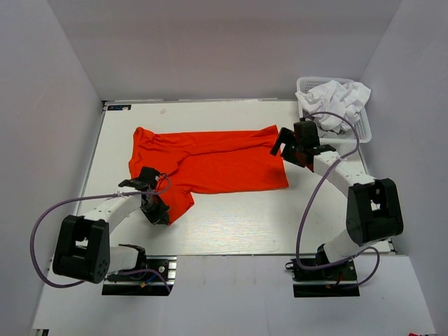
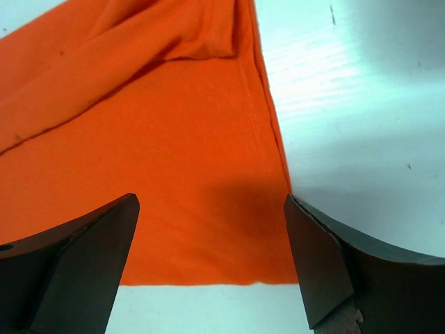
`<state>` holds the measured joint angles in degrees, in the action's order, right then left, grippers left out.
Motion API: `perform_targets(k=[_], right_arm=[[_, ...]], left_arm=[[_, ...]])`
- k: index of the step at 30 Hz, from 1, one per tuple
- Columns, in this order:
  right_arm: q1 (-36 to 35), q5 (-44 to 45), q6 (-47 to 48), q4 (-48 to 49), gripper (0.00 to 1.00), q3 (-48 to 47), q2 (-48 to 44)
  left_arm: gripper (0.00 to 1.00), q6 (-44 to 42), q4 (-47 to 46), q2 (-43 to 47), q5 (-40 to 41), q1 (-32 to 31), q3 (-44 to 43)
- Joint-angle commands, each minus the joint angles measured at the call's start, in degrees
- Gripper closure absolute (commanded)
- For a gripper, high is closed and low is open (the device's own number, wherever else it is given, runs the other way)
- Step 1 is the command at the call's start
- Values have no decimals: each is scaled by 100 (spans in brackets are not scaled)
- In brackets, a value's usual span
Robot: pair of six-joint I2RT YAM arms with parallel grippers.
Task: Fold and stack the t-shirts
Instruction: Grap the side of the flattened tshirt closest away from the robot with both arms
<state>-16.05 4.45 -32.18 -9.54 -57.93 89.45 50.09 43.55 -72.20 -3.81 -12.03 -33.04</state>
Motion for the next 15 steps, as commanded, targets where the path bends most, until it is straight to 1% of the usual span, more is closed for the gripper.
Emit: perform_targets(k=[1,3,5,8,9,10,14,15], right_arm=[[41,153,-69,-443,9,246,-235],[50,231,-25,-671,9,300,-226],[41,180,19,-838,9,414,-183],[41,-364,238,-1022,11,502,-69],[50,-383,256,-1084,11,528,-51],[58,-627,265,-1111,12,598,2],[50,-831,187,-867,13,766,169],[50,-858,160,-839,18,748,300]], left_arm=[[100,-112,12,-233,496,-18,-70],[100,-113,153,-233,609,-18,-194],[100,-113,285,-49,610,-18,-273],[100,-113,338,223,557,-18,-387],[100,-113,338,277,488,-18,-388],[100,-113,338,277,487,-18,-388],[100,-113,391,461,435,-18,-449],[100,-113,330,462,434,-18,-501]])
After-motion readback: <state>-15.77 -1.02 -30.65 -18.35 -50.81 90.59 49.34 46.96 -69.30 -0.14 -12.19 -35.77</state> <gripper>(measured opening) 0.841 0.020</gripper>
